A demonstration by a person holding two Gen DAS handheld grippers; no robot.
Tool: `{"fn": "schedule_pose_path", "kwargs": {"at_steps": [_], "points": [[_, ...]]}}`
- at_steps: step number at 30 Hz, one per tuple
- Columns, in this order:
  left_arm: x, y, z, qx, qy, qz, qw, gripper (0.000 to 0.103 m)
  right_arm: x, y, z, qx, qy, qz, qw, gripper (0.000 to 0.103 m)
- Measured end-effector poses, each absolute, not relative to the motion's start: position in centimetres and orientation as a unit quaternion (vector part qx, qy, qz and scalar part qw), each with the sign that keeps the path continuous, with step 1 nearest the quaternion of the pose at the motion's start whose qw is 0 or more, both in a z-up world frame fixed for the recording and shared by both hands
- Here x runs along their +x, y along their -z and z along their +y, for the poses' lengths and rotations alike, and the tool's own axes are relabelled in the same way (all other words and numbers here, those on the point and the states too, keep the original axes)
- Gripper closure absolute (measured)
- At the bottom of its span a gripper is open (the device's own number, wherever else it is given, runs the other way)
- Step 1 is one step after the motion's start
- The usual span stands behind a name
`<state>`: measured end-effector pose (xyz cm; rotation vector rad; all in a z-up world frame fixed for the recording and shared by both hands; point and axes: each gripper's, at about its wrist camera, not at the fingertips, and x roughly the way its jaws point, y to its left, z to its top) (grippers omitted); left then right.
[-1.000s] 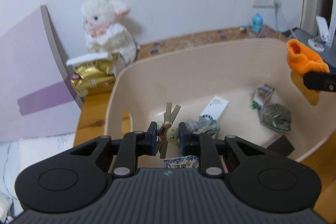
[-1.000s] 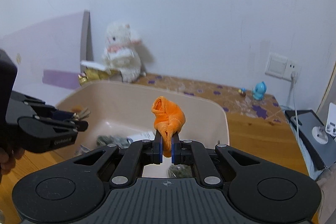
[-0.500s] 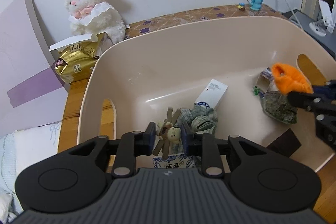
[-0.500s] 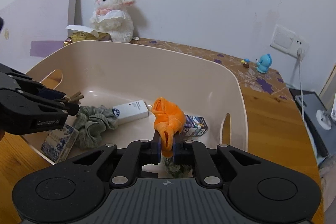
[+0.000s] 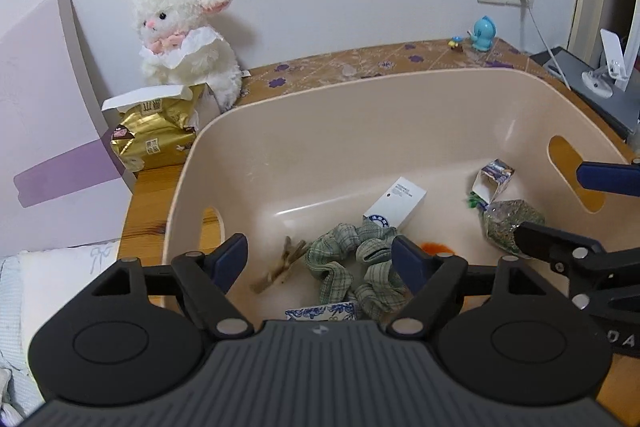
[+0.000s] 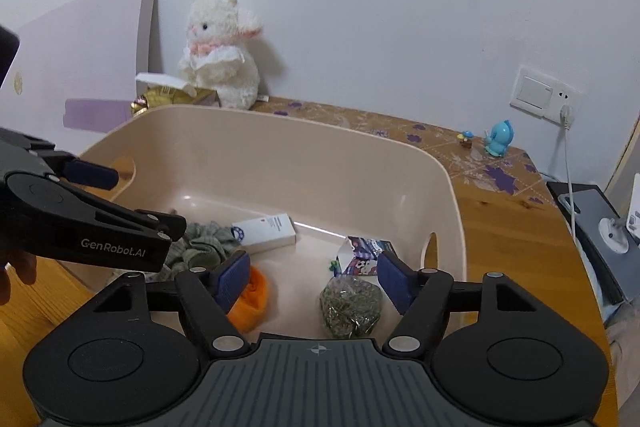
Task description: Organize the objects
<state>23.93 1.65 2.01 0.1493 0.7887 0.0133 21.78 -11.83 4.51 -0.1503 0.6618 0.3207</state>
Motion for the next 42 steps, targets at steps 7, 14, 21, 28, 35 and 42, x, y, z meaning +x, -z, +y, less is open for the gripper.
{"fn": "schedule_pose_path", "kwargs": {"at_steps": [7, 14, 21, 28, 35, 42], "points": [[21.9, -4.2, 2.4, 0.062, -0.007, 0.355, 0.933, 0.021, 20.1, -6.4, -13.2, -0.034, -0.154, 0.310, 0.937, 0.026], [19.2, -6.2, 2.9, 0.046, -0.020, 0.336, 0.941, 0.018, 17.2, -8.1, -14.1, -0.026, -0.155, 0.292, 0.943, 0.024], [16.0, -7.1, 2.7, 0.043, -0.040, 0.321, 0.945, 0.014, 14.6, -8.9, -14.9, -0.019, -0.157, 0.283, 0.946, 0.016], [12.1, -7.3, 3.0, 0.030, -0.061, 0.296, 0.953, 0.014, 12.3, -8.7, -15.9, -0.016, -0.146, 0.277, 0.950, 0.016], [8.7, -7.3, 2.9, 0.028, -0.056, 0.293, 0.954, 0.014, 10.0, -8.4, -16.7, -0.024, -0.145, 0.273, 0.951, 0.014], [6.4, -6.9, 2.2, 0.016, -0.044, 0.296, 0.954, 0.014, 7.7, -7.9, -17.1, -0.016, -0.154, 0.278, 0.948, 0.012]]}}
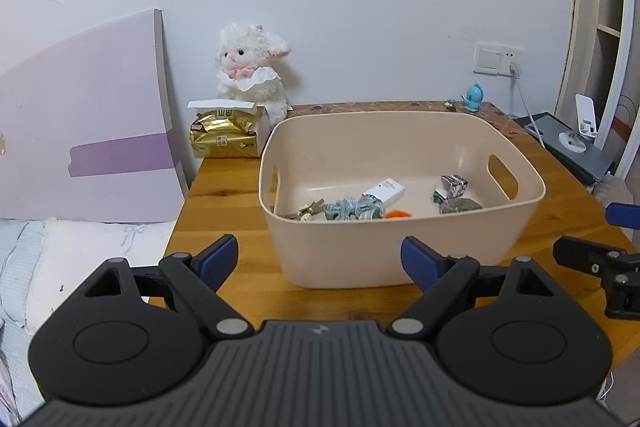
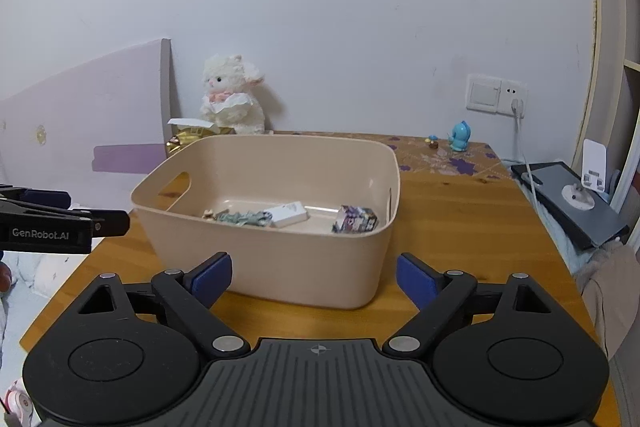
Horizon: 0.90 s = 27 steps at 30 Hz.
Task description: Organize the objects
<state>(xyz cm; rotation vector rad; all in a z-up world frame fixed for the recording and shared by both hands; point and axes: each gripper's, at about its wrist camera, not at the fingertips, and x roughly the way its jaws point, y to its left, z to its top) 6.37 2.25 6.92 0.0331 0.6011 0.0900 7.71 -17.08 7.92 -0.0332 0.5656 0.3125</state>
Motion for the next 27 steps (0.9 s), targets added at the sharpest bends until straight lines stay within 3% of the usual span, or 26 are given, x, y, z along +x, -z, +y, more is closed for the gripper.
{"fn": "schedule_pose_path", "kwargs": {"at_steps": [27], "points": [[0.5, -5.1, 1.7, 0.001, -0.053, 0.289, 0.956, 0.014, 2.6, -6.9, -19.2, 0.010, -0.135, 0.284, 0.949, 0.008]]}}
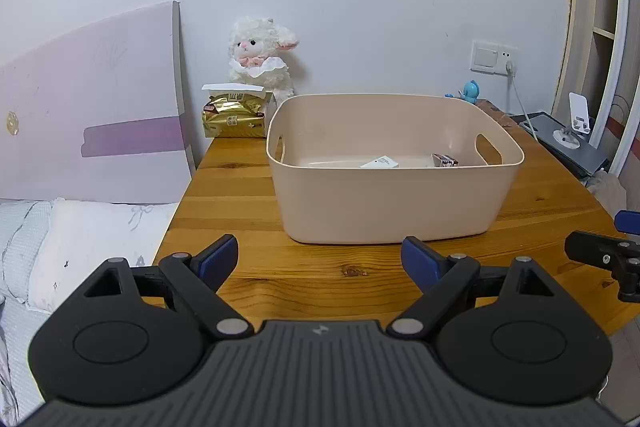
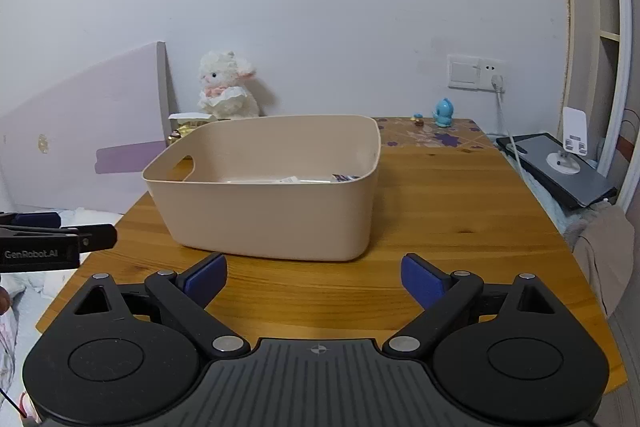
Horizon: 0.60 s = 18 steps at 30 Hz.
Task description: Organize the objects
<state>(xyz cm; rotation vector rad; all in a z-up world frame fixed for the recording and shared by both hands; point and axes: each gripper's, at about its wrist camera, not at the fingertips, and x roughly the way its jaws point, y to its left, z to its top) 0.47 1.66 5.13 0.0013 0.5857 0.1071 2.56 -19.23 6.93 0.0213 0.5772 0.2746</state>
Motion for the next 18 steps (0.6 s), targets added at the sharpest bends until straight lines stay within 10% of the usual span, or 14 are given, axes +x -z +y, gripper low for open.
{"fn": "schedule_pose_path", "kwargs": {"at_steps": [18], "points": [[-0.6, -3.8, 1.8, 0.021, -0.050, 0.304, 0.951, 0.014, 1.2, -7.0, -19.3, -0.005, -0.127, 0.283, 0.951, 0.002]]}}
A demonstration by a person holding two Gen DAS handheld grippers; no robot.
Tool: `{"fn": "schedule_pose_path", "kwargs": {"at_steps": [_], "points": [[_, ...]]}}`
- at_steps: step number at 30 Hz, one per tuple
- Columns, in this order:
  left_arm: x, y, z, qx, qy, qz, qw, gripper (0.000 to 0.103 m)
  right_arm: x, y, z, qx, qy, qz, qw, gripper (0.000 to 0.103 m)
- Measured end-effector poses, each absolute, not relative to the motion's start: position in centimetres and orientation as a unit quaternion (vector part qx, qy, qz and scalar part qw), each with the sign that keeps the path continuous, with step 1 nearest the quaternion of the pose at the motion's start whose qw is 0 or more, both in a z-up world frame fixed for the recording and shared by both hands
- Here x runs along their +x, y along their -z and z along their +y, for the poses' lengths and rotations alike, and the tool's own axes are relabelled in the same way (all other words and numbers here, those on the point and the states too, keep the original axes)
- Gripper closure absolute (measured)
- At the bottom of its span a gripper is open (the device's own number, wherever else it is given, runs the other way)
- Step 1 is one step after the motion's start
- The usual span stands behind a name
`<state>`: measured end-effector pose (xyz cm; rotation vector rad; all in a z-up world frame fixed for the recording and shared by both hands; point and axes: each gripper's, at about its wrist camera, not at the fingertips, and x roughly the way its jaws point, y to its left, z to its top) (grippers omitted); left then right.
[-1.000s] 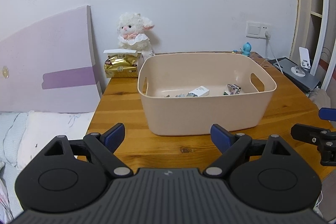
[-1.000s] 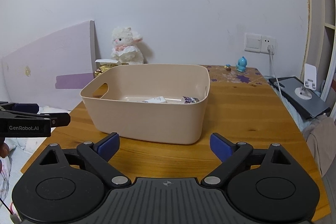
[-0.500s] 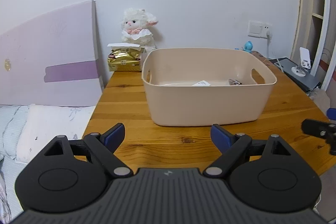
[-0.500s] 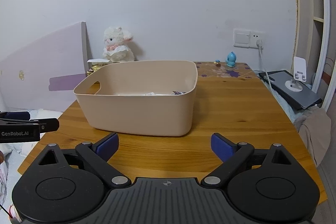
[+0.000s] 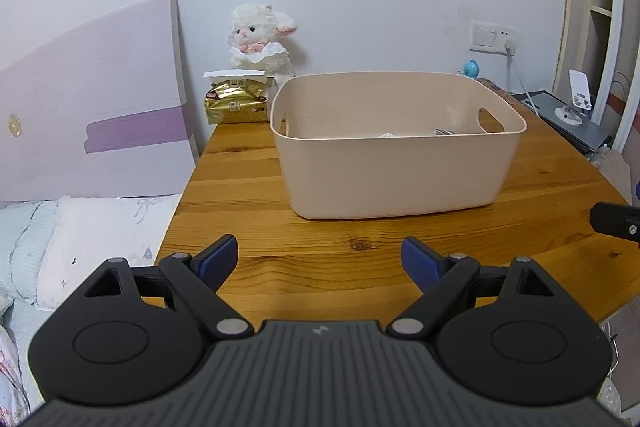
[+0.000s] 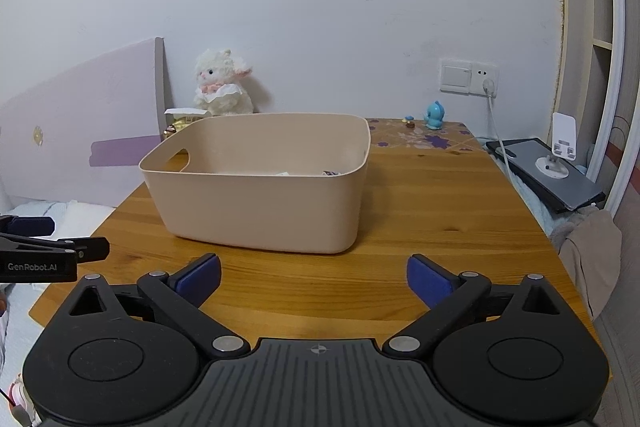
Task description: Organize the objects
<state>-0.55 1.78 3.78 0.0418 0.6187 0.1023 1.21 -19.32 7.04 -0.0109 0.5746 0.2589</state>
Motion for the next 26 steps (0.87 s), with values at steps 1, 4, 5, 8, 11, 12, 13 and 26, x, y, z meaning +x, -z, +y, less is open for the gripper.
{"fn": "schedule_pose_path", "kwargs": {"at_steps": [1, 4, 5, 8, 11, 12, 13, 26], "points": [[-0.6, -3.8, 1.7, 0.021, -0.048, 0.305, 0.951, 0.014, 1.2, -7.1, -19.3, -0.006, -0.128, 0.283, 0.950, 0.002], [-0.7, -3.8, 1.4, 0.021, -0.042, 0.305, 0.951, 0.014, 1.1, -7.0, -18.9, -0.011, -0.133, 0.286, 0.949, 0.001], [-0.8, -3.8, 1.3, 0.021, -0.041, 0.306, 0.951, 0.014, 1.0, -7.0, -18.8, -0.012, -0.135, 0.287, 0.948, 0.001], [-0.9, -4.0, 1.1, 0.022, -0.036, 0.305, 0.951, 0.014, 0.9, -7.0, -18.6, -0.015, -0.141, 0.288, 0.947, 0.000], [-1.0, -4.0, 0.9, 0.020, -0.031, 0.305, 0.952, 0.014, 0.8, -7.0, -18.4, -0.018, -0.147, 0.288, 0.946, 0.000], [-1.0, -4.1, 0.8, 0.019, -0.029, 0.305, 0.952, 0.014, 0.8, -7.0, -18.3, -0.019, -0.147, 0.288, 0.946, 0.000], [-1.1, -4.1, 0.8, 0.017, -0.027, 0.304, 0.952, 0.014, 0.7, -7.1, -18.3, -0.020, -0.149, 0.287, 0.946, 0.000], [-1.2, -4.1, 0.6, 0.011, -0.016, 0.304, 0.952, 0.014, 0.9, -6.8, -17.8, -0.025, -0.157, 0.295, 0.942, 0.000]]}}
